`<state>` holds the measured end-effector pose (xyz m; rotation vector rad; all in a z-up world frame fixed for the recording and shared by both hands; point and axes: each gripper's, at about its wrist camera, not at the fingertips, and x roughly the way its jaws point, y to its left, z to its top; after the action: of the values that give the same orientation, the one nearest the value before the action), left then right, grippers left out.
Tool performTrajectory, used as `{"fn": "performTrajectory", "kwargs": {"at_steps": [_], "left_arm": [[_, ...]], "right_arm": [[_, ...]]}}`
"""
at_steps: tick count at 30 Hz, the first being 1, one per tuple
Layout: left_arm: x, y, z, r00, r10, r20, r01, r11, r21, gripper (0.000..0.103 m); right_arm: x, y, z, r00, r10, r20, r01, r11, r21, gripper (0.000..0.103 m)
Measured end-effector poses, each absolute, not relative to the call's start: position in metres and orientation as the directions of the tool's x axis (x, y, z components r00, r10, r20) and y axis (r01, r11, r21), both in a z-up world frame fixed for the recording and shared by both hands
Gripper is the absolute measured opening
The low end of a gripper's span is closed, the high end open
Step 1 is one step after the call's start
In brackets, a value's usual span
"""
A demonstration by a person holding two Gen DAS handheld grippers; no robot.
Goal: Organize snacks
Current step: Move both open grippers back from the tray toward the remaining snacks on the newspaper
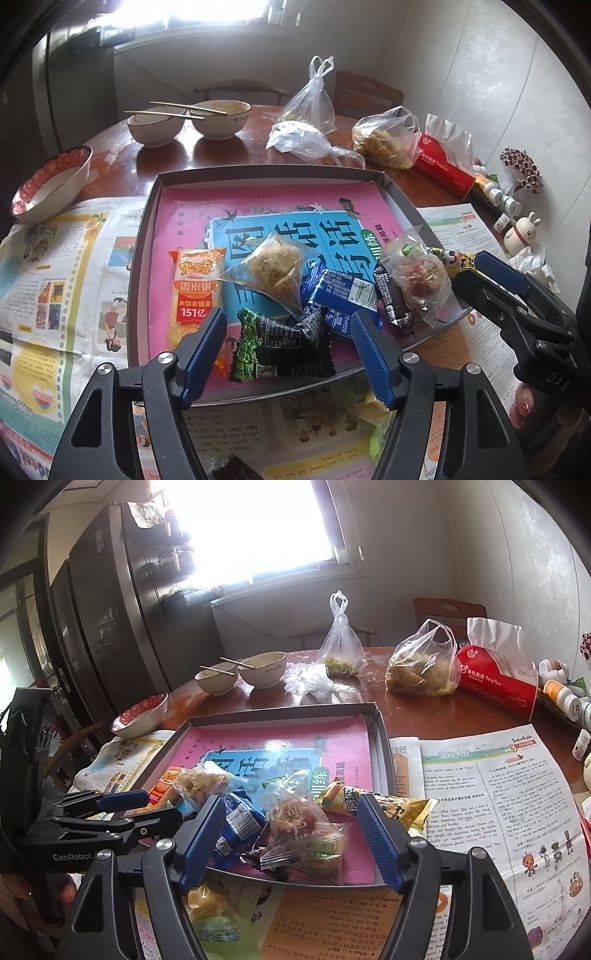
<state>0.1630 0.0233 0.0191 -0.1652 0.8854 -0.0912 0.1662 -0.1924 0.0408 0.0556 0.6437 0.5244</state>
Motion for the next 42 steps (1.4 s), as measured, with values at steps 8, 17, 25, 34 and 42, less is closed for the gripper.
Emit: {"fn": "performTrajectory", "kwargs": {"at_steps": [8,17,25,34,42], "left_arm": [[0.154,0.023,0.026,0.653,-0.145,-0.744,0.018,0.984,-0.176,0.075],[0.142,0.022,0.037,0.685,-0.140,-0.715,0.032,0.986,-0.162,0.079],[0.128,0.034,0.047,0.707,-0.132,-0.695,0.013,0.985,-0.175,0.080],[0.109,0.058,0.046,0.707,-0.101,-0.700,-0.037,0.983,-0.179,0.080],[0.092,0.067,0.041,0.692,-0.090,-0.716,-0.055,0.983,-0.177,0.080]], "right_arm": [[0.159,-0.192,0.047,0.688,0.490,-0.535,-0.457,0.866,0.205,0.076],[0.150,-0.192,0.053,0.700,0.496,-0.514,-0.469,0.862,0.193,0.081],[0.138,-0.189,0.058,0.698,0.508,-0.505,-0.487,0.854,0.186,0.084],[0.125,-0.181,0.062,0.690,0.525,-0.498,-0.514,0.840,0.172,0.084],[0.115,-0.177,0.063,0.680,0.536,-0.500,-0.534,0.830,0.163,0.084]]}}
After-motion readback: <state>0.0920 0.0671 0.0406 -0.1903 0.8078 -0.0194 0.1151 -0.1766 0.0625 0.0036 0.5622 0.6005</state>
